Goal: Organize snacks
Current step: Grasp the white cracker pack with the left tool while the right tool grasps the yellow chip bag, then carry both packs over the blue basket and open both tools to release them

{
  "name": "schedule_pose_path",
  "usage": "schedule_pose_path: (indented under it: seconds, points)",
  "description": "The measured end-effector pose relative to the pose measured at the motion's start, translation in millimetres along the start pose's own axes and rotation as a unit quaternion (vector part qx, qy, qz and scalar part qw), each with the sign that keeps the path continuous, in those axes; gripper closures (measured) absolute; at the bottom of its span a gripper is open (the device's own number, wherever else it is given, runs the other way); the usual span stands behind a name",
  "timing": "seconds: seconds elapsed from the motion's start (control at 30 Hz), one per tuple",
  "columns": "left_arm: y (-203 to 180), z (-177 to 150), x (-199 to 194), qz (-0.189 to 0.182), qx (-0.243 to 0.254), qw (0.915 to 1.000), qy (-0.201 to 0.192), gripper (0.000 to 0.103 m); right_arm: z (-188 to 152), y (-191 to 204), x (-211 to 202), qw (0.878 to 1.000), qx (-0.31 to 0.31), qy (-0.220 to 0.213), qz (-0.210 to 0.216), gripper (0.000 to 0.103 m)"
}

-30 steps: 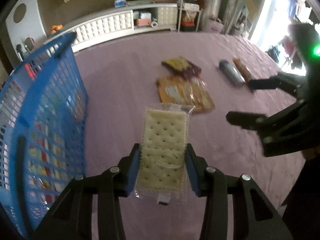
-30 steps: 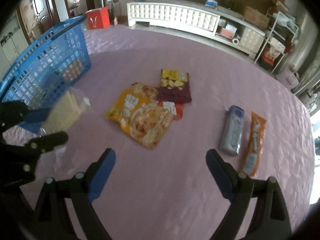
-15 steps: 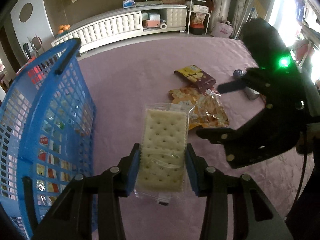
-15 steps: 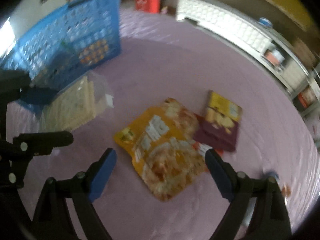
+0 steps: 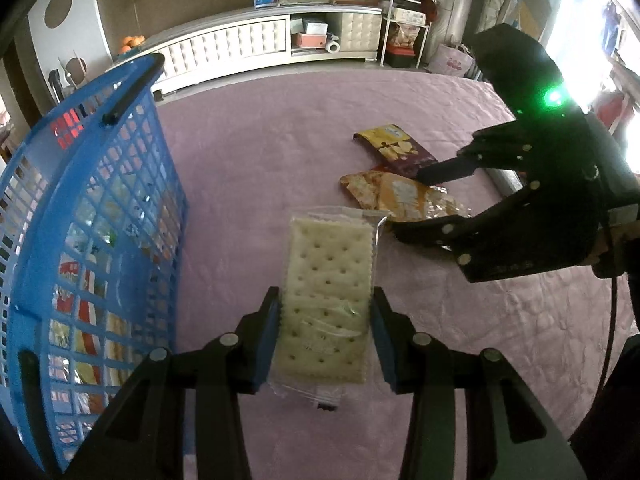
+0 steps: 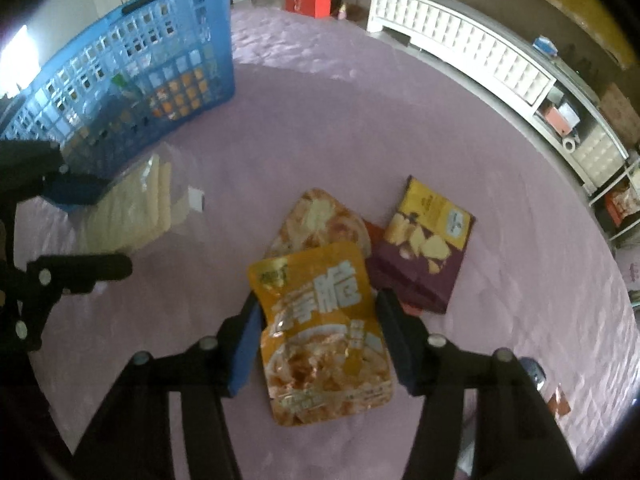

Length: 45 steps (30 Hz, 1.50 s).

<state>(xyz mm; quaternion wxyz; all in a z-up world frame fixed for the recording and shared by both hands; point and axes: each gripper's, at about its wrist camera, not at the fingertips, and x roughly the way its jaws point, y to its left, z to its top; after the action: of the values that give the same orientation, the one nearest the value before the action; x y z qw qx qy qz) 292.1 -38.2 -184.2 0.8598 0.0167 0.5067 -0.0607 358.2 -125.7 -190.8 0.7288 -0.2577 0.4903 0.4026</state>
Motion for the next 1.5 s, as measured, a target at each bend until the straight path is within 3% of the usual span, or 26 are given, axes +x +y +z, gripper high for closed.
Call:
schedule_pose_path:
  seconds: [0.13, 0.2, 0.33, 0.43, 0.57, 0.73, 1.03, 1.23, 1.5]
  points:
    - [-0.2, -0.5, 0.0, -0.001, 0.0, 1.0, 0.0, 0.062, -11.2, -2.5, -4.0, 1.0, 0.018, 0.003, 0.017, 0.047]
    - [2.4, 0.2, -1.1, -0.012, -0.009, 0.9999, 0.002, 0.062, -16.3, -5.8, -6.9, 0.999, 0.031, 0.0, 0.02, 0.067]
    - [2.9, 2.4, -0.5, -0.016, -0.015, 0.9998, 0.0, 0.062, -19.9, -8.7, -9.1, 0.999, 0.046, 0.0, 0.021, 0.071]
    - [-0.1, 2.3, -0.1, -0.016, -0.014, 0.9998, -0.001, 0.062, -18.8, -9.3, -9.5, 0.999, 0.052, -0.003, 0.015, 0.08]
    - [-2.0, 3.2, -10.1, -0.018, -0.008, 0.9997, -0.013, 0.062, -31.9, 9.0, -24.3, 0.999, 0.048, -0.007, 0.009, 0.081]
    - [-10.0, 5.8, -43.8, -0.016, 0.012, 0.9987, -0.046, 0.062, -33.2, 31.8, -72.7, 0.997, 0.058, -0.046, -0.004, 0.081]
    - [2.3, 4.5, -135.3, -0.014, 0.006, 0.9929, -0.118, 0.062, -0.7, 64.5, -159.0, 0.985, 0.105, -0.139, 0.011, 0.081]
    - [39.1, -3.9, -178.2, 0.009, -0.01, 0.9881, -0.153, 0.062, 23.6, 93.6, -174.1, 0.977, 0.128, -0.173, 0.007, 0.081]
    - [98.7, -17.9, -205.6, 0.028, -0.037, 0.9861, -0.159, 0.062, 71.4, 132.6, -161.0, 0.976, 0.118, -0.18, 0.031, 0.08]
